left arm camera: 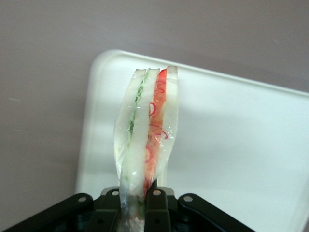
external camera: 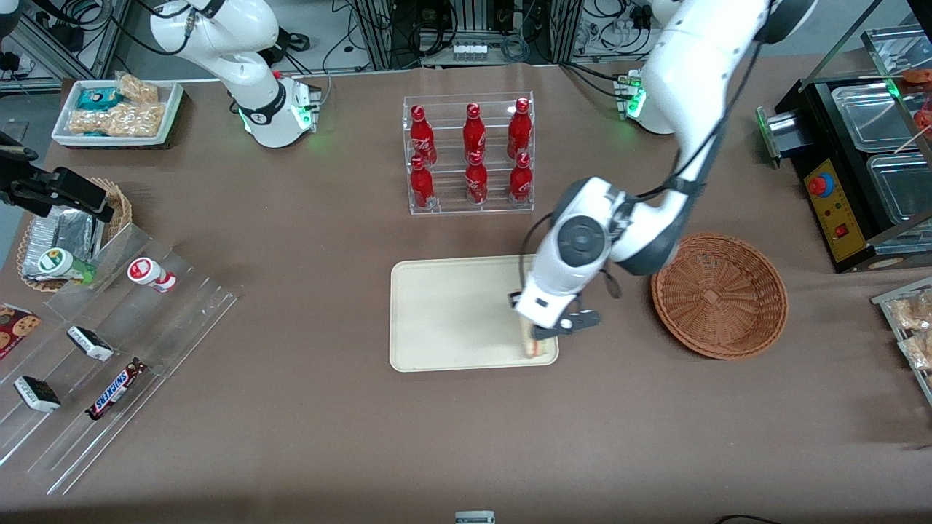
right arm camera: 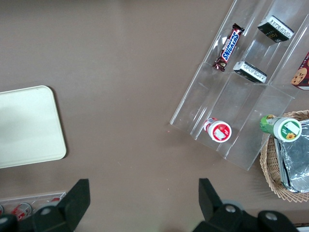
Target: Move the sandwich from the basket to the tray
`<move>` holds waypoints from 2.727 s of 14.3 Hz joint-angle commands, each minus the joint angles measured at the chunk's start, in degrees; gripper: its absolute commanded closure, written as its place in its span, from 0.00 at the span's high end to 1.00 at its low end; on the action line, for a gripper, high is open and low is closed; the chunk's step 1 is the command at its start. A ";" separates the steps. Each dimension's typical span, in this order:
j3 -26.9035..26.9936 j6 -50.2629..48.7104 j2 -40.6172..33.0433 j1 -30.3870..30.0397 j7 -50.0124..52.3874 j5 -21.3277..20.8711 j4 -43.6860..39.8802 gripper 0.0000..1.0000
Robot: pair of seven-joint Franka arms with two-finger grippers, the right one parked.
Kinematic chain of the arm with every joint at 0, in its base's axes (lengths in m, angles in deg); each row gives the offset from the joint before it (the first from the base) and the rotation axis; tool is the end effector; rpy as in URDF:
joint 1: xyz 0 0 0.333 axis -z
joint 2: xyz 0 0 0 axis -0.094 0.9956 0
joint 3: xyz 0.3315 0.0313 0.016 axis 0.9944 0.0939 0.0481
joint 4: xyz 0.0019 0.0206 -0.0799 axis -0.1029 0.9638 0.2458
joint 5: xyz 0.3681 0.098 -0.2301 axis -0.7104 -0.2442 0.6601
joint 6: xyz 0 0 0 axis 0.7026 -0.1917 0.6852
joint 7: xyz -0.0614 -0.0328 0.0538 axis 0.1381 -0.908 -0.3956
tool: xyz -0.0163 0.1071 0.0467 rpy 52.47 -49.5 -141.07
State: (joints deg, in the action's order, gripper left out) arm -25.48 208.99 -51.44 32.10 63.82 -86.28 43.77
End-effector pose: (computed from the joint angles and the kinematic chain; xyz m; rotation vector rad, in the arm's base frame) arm 0.6104 -0.4500 0.2612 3.0261 0.3486 -0.0568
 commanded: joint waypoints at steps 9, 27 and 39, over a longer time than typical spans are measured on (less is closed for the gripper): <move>0.60 4.50 6.47 8.63 5.94 -4.78 -3.23 0.05; 1.12 -17.29 -13.11 -1.55 5.18 -2.50 -1.75 1.00; 1.13 -21.94 -28.23 -25.54 -26.80 1.46 12.50 1.00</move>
State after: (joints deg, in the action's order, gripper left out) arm -23.67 188.39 -76.74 9.04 41.33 -85.70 54.09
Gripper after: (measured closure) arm 0.000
